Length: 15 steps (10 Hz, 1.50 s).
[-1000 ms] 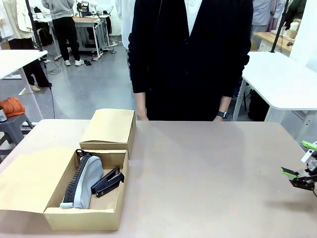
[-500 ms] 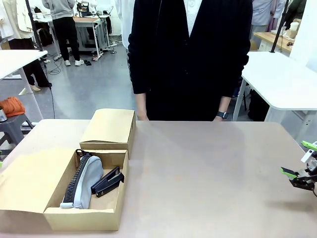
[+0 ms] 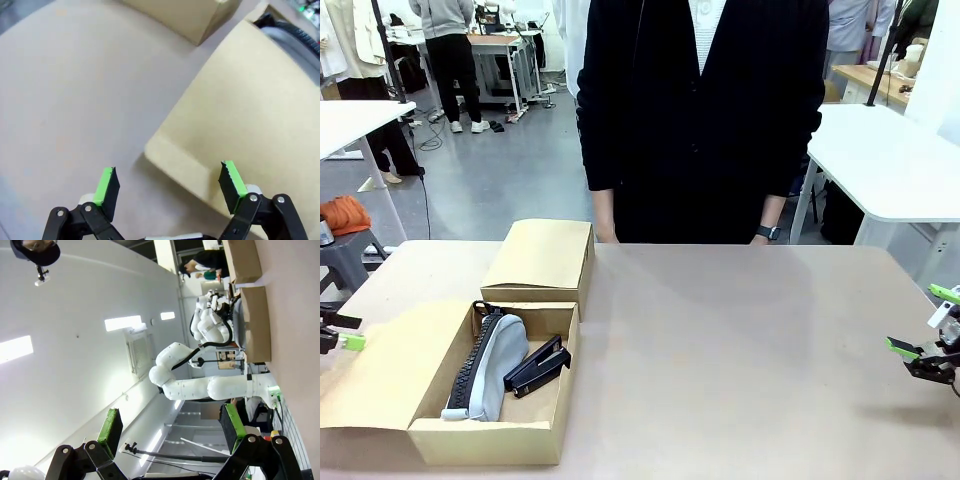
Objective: Place items inside the box.
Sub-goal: Close the lid of the Mailer Box closest to the robot.
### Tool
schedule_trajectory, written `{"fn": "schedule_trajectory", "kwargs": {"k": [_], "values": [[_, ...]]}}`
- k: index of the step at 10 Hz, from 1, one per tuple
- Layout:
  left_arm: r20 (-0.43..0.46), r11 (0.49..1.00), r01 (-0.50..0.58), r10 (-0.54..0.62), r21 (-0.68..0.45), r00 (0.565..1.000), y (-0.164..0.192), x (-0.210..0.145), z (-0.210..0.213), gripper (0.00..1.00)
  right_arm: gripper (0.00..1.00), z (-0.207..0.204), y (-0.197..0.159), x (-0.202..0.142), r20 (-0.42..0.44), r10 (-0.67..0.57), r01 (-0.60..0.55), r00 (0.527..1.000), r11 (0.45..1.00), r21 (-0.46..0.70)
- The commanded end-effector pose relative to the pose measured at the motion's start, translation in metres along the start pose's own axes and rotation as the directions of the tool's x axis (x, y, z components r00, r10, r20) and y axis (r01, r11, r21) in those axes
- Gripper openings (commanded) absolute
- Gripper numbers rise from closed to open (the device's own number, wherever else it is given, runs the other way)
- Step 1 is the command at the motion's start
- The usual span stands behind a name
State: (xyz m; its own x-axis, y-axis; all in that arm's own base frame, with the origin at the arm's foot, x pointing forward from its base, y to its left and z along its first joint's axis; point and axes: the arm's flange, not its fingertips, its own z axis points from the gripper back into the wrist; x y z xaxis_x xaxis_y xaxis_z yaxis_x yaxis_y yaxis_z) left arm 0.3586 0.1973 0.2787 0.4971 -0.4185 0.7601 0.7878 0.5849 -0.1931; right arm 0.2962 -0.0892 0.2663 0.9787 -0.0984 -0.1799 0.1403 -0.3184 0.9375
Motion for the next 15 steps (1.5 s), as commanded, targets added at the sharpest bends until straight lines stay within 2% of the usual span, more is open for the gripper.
{"fn": "schedule_trajectory", "kwargs": {"k": [1,4,6,10,12,15], "values": [[0.049,0.999,0.031,-0.029,-0.028,0.998,0.0,0.0,-0.004,1.0,1.0,-0.002,0.008,0.002,0.017,-0.017,0.017,1.0,1.0,0.008],[0.052,1.0,0.022,-0.022,0.005,0.998,0.01,-0.004,0.005,1.0,1.0,-0.002,0.008,0.002,0.017,-0.017,0.017,1.0,1.0,0.008],[0.058,0.988,0.071,-0.08,0.138,0.995,0.02,-0.02,0.016,1.0,1.0,-0.002,0.008,0.002,0.017,-0.017,0.017,1.0,1.0,0.008],[0.021,0.971,0.038,-0.045,0.237,0.999,0.041,-0.044,0.035,1.0,1.0,-0.002,0.008,0.002,0.017,-0.017,0.017,1.0,1.0,0.008],[0.019,0.974,0.006,-0.01,0.226,1.0,0.049,-0.052,0.029,1.0,1.0,-0.002,0.008,0.002,0.017,-0.017,0.017,1.0,1.0,0.008],[0.05,0.989,0.003,-0.01,0.149,0.999,0.045,-0.051,0.006,1.0,1.0,-0.002,0.008,0.002,0.017,-0.017,0.017,1.0,1.0,0.008]]}}
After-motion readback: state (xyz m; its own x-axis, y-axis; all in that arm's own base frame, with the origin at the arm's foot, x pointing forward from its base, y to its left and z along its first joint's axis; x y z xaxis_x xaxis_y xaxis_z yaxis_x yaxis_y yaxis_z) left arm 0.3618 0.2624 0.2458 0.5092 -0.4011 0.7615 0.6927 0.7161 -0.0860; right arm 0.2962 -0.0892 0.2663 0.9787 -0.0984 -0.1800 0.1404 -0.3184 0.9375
